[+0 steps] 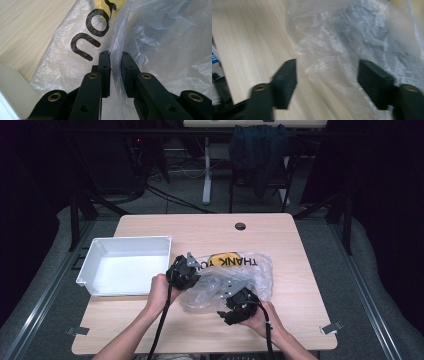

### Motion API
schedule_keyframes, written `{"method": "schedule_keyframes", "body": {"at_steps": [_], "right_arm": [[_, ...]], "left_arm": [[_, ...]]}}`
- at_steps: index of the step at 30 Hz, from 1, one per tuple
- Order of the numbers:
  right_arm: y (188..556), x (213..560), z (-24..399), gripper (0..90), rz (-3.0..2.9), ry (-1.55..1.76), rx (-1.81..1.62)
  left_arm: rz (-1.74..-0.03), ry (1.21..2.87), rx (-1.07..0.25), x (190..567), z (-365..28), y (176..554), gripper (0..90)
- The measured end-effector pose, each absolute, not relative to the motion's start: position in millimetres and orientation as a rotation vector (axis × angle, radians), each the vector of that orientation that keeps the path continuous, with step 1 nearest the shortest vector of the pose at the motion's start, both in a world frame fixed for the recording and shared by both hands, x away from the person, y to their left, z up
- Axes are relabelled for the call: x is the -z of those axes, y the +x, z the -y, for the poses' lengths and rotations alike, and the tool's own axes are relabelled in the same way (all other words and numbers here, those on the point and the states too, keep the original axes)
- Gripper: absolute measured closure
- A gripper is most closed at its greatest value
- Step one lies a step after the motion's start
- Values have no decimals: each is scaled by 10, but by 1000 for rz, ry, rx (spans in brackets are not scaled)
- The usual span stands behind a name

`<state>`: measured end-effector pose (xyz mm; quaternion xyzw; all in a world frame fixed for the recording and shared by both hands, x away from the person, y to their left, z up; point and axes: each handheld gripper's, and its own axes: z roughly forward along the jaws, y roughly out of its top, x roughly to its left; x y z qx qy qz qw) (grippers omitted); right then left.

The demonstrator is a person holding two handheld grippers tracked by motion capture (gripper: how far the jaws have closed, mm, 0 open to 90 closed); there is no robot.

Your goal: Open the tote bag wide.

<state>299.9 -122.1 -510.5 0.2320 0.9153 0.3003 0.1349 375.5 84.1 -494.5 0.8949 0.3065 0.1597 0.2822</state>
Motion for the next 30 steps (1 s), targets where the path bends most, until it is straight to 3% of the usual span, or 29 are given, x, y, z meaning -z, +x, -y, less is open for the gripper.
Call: {"method": "schedule_keyframes", "body": {"at_steps": [2, 5, 7, 13, 15, 21, 30], "right_arm": [[2990, 5137, 1188, 168, -2641, 677, -848], [2981, 5195, 1092, 220, -2617, 680, -814], [2981, 5219, 1026, 335, -2595, 682, -800], [3028, 5264, 977, 801, -2546, 707, -758], [3041, 5245, 1014, 899, -2554, 713, -784], [2932, 5148, 1219, 900, -2682, 733, -818], [2681, 5300, 1356, 900, -2843, 703, -731]], "left_arm": [[-822, 2396, -429, 4946, -830, 3753, 811], [-817, 2401, -427, 4945, -815, 3748, 811], [-815, 2406, -427, 4944, -817, 3746, 811], [-818, 2410, -415, 4939, -842, 3749, 811], [-826, 2404, -418, 4938, -844, 3751, 811], [-850, 2407, -436, 4894, -872, 3785, 808], [-906, 2472, -474, 4950, -750, 3929, 804]]}}
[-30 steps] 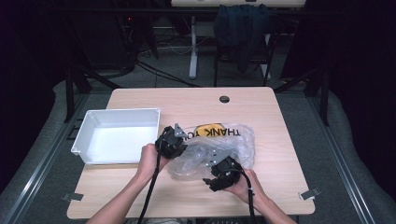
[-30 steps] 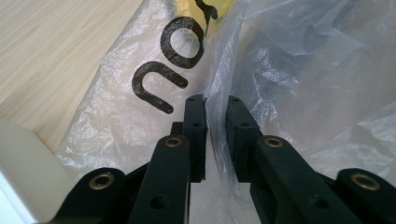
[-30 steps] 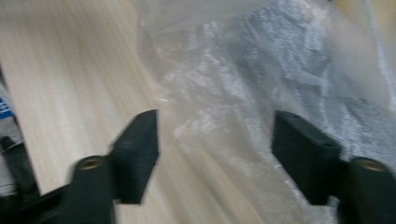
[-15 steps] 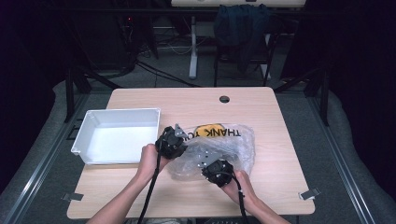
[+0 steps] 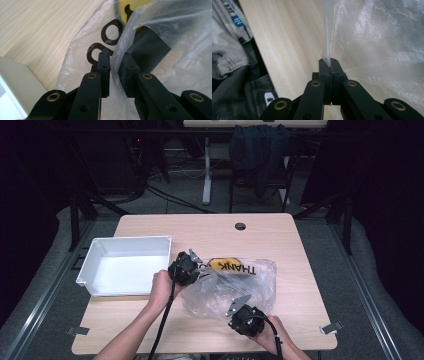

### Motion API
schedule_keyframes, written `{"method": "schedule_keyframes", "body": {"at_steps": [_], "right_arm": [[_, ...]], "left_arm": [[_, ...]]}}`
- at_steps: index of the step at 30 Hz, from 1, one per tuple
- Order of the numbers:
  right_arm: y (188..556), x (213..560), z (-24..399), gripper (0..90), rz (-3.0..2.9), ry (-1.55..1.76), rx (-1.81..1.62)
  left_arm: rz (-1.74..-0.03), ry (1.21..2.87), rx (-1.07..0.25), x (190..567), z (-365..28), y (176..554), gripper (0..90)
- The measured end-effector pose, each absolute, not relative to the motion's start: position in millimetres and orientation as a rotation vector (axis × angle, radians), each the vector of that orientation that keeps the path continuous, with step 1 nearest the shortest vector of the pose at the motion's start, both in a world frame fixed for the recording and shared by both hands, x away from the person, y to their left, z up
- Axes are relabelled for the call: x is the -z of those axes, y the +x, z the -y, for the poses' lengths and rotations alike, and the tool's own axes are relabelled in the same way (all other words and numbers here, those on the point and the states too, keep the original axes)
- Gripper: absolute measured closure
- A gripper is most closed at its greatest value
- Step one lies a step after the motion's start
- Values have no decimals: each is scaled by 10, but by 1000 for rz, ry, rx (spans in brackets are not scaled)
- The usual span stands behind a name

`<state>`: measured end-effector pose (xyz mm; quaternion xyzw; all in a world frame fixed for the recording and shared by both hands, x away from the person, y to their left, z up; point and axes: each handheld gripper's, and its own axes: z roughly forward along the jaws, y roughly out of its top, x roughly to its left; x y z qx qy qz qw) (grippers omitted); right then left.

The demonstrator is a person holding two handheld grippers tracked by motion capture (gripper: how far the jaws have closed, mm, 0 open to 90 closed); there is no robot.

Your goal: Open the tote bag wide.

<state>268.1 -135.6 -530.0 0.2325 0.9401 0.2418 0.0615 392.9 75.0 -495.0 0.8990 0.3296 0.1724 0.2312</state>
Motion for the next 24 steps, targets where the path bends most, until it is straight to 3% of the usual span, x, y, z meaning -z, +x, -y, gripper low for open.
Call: {"method": "schedule_keyframes", "body": {"at_steps": [6, 10, 11, 13, 15, 20, 24], "right_arm": [[2719, 5369, 1481, 900, -2913, 747, -659], [2817, 5449, 1618, 900, -2951, 833, -618], [2836, 5450, 1639, 877, -2958, 839, -621], [2857, 5378, 1657, 674, -2955, 860, -676], [2868, 5215, 1673, 552, -2932, 863, -782], [2976, 4750, 1706, 440, -2743, 857, -914], [3155, 4725, 1647, 412, -2552, 850, -750]], "left_arm": [[-962, 2542, -518, 5112, -703, 4103, 804], [-1005, 2554, -476, 5229, -713, 4195, 800], [-1005, 2553, -471, 5239, -712, 4200, 797], [-999, 2556, -489, 5240, -703, 4196, 788], [-996, 2560, -498, 5239, -699, 4197, 785], [-989, 2570, -479, 5241, -691, 4210, 778], [-991, 2568, -482, 5260, -668, 4227, 775]]}}
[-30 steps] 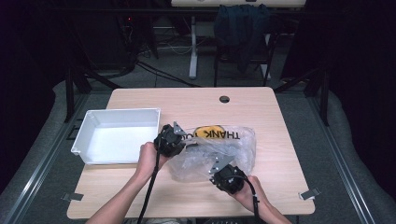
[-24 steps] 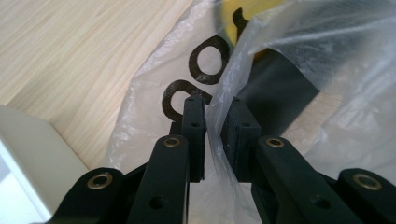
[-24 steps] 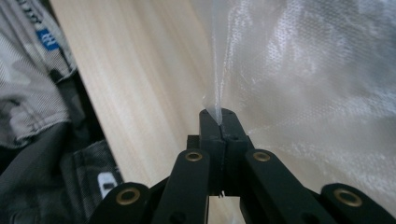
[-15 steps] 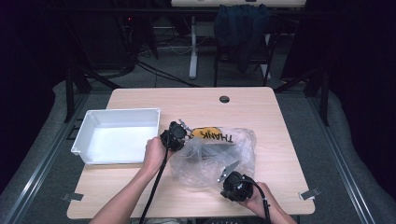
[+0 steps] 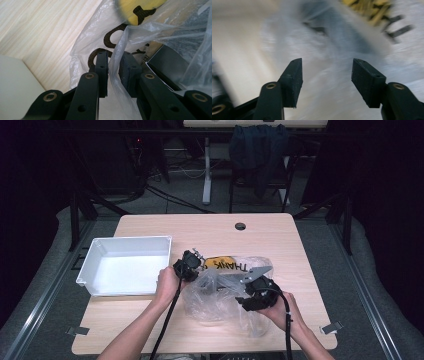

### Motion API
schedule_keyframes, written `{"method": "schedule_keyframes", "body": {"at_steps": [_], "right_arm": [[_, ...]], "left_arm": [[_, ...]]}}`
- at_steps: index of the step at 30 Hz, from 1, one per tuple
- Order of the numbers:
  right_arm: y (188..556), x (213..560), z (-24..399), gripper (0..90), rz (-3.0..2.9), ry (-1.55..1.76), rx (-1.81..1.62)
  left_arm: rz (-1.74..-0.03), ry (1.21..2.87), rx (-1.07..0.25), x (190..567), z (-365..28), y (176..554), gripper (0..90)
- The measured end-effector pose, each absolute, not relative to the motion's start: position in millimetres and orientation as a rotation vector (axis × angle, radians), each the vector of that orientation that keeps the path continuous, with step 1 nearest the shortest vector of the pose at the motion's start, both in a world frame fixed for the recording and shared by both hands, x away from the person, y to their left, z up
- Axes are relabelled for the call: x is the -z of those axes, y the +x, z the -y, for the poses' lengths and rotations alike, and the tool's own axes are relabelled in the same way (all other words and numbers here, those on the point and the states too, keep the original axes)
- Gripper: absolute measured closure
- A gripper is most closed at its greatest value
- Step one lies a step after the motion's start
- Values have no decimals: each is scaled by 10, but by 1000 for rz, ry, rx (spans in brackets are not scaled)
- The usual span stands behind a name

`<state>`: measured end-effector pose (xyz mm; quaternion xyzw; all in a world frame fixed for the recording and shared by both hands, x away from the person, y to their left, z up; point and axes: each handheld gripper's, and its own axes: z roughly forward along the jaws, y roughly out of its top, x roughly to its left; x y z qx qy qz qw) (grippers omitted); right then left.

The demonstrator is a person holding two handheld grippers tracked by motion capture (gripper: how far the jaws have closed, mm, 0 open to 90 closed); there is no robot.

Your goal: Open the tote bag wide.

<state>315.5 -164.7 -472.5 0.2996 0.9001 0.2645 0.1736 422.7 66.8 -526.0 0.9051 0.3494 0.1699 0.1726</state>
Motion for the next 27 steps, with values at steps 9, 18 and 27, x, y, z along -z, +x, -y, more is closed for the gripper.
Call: {"method": "schedule_keyframes", "body": {"at_steps": [9, 18, 27], "right_arm": [[3447, 5087, 1675, 673, -2546, 878, -504], [3590, 4912, 1882, 884, -2484, 975, -615], [4026, 5123, 2148, 893, -2464, 1260, -615]], "left_arm": [[-993, 2579, -454, 5288, -661, 4278, 764], [-959, 2590, -451, 5300, -646, 4294, 742], [-944, 2608, -427, 5338, -618, 4307, 741]]}}
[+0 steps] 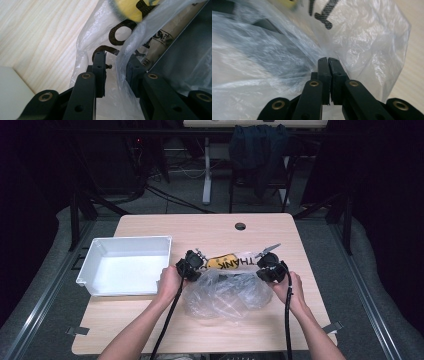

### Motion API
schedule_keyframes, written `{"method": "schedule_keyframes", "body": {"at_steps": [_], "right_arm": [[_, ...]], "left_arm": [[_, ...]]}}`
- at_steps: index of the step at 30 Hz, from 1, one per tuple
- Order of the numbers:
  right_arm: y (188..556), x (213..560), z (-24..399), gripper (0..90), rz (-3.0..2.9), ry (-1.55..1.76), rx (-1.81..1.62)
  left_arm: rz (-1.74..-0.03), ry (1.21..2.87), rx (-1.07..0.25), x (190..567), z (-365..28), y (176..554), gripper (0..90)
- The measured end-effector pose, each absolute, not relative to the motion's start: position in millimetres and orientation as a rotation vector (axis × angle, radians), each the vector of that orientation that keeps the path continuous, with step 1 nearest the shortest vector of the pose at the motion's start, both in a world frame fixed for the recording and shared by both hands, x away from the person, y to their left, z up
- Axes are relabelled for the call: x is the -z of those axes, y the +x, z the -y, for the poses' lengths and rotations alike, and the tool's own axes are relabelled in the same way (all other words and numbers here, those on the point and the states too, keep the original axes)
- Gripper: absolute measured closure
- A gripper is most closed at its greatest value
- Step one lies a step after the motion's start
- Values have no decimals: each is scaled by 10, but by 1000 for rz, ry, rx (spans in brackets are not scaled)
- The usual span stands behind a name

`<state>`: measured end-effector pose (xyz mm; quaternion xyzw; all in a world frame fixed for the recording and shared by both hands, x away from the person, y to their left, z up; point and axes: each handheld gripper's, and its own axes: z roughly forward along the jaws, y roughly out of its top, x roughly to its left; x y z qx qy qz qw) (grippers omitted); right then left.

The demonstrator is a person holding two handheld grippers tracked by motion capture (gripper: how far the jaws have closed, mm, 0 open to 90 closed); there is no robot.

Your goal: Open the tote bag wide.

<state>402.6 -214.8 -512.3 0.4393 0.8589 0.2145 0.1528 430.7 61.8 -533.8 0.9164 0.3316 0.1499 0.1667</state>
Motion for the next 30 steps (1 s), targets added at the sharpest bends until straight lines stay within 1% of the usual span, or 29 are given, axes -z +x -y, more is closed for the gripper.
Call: {"method": "schedule_keyframes", "body": {"at_steps": [3, 10, 11, 13, 15, 17, 20, 23, 26, 28, 30], "right_arm": [[4079, 5228, 2209, 895, -2478, 1296, -604], [4115, 5329, 2230, 899, -2509, 1364, -579], [4109, 5344, 2225, 899, -2497, 1368, -589], [4098, 5318, 2230, 899, -2524, 1351, -552], [4074, 5313, 2239, 899, -2520, 1356, -570], [4058, 5311, 2252, 898, -2519, 1358, -573], [4041, 5295, 2267, 898, -2519, 1364, -600], [4019, 5267, 2251, 898, -2519, 1354, -613], [4009, 5250, 2224, 898, -2520, 1345, -630], [4015, 5241, 2216, 899, -2518, 1337, -624], [4025, 5241, 2210, 899, -2504, 1340, -634]], "left_arm": [[-926, 2622, -422, 5356, -597, 4314, 740], [-906, 2628, -432, 5407, -542, 4344, 736], [-910, 2628, -434, 5402, -547, 4347, 713], [-933, 2603, -459, 5356, -575, 4349, 609], [-948, 2553, -513, 5259, -618, 4327, 522], [-954, 2511, -534, 5132, -670, 4309, 441], [-947, 2470, -554, 4931, -725, 4269, 383], [-928, 2458, -550, 4743, -745, 4191, 357], [-906, 2463, -578, 4629, -758, 4130, 324], [-907, 2462, -547, 4643, -771, 4138, 309], [-875, 2426, -427, 4664, -808, 4160, 300]]}}
